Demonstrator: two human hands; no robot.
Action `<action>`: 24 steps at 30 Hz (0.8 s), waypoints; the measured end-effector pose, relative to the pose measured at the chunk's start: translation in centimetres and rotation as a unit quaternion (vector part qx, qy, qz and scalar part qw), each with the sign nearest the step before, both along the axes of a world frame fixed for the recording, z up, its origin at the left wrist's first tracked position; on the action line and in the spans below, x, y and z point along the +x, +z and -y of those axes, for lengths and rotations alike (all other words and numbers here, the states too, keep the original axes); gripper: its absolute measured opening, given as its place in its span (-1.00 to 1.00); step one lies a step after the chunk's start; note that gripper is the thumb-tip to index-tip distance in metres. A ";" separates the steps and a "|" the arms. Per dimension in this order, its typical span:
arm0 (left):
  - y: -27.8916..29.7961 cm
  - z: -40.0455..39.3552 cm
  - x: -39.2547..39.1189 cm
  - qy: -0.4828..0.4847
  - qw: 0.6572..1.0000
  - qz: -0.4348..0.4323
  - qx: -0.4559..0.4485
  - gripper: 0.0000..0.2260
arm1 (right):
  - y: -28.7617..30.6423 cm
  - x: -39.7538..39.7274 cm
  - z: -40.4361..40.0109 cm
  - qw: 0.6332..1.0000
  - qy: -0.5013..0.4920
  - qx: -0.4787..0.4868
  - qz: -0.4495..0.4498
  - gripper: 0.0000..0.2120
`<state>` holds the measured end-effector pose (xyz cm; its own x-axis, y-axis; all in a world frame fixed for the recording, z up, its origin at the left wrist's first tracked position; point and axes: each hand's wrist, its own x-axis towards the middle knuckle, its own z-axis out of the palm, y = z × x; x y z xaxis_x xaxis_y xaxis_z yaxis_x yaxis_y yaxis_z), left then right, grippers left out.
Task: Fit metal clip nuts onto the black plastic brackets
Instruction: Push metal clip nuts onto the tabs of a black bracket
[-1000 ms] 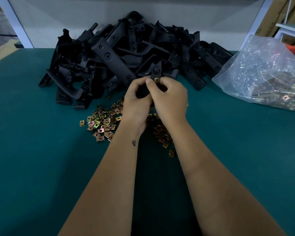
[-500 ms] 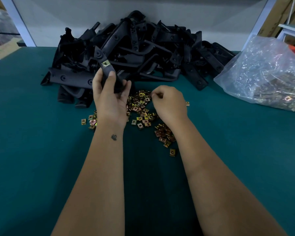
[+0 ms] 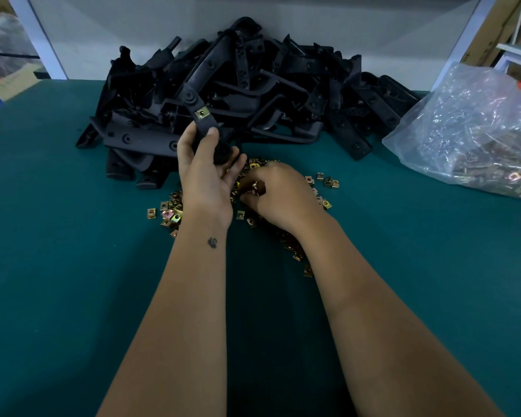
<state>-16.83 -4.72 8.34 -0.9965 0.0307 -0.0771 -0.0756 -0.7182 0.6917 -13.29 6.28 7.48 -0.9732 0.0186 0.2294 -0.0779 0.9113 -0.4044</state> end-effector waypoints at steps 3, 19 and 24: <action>0.0 -0.4 0.1 -0.014 1.000 -0.011 -0.025 -0.77 | 0.1 0.0 0.0 1.000 0.000 0.019 -0.005 -0.77; -0.3 -0.8 0.2 -0.025 0.998 -0.009 -0.054 -0.81 | 0.3 0.1 -1.1 0.953 -0.099 -0.265 -0.110 -0.81; -0.4 -1.0 0.1 -0.030 0.998 -0.010 -0.056 -0.81 | 0.9 0.1 -1.7 0.865 -0.121 -0.462 -0.150 -0.84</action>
<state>-16.73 -3.71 7.93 -0.9946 0.0820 -0.0640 -0.1015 -0.6312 0.7690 -13.15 7.96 8.43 -0.8142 0.5246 0.2486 -0.1572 0.2130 -0.9643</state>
